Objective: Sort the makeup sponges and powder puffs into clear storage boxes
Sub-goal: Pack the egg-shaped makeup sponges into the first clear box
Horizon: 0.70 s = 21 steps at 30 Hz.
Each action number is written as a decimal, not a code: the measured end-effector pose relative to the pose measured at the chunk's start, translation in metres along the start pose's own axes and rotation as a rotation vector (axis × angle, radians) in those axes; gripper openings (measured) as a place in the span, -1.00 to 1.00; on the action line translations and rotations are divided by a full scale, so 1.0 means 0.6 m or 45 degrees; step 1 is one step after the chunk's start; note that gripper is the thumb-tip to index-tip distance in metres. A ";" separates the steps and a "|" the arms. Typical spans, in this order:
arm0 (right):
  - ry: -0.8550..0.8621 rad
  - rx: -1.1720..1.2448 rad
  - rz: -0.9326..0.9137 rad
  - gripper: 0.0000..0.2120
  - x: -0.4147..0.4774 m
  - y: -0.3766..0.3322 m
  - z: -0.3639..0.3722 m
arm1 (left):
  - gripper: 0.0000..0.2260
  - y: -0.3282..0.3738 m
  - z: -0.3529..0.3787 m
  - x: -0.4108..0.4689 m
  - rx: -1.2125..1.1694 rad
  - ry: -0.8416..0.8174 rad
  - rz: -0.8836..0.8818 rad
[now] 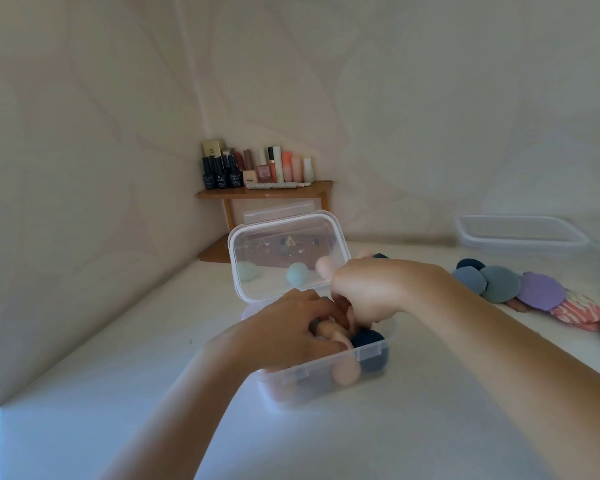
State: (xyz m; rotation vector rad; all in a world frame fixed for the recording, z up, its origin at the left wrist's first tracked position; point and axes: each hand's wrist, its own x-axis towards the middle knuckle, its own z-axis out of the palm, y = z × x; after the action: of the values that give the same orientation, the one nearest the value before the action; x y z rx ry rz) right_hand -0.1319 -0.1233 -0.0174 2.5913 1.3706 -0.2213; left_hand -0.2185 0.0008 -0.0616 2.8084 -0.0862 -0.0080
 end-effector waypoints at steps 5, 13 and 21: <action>-0.181 0.081 0.037 -0.83 0.000 -0.003 -0.005 | -0.88 0.006 0.006 0.004 -0.032 0.085 -0.011; -0.348 0.259 0.037 -0.79 -0.001 0.004 -0.014 | -0.81 0.018 -0.001 0.000 0.045 0.055 -0.012; 0.573 0.913 0.184 -0.79 -0.011 0.103 -0.044 | -0.81 -0.009 -0.012 -0.011 -0.008 0.030 -0.180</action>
State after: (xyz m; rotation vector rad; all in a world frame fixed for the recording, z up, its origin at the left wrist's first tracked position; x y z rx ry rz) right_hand -0.0834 -0.1563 0.0161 3.4938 1.4127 -0.1235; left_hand -0.2244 0.0085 -0.0566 2.8013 0.1177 -0.0086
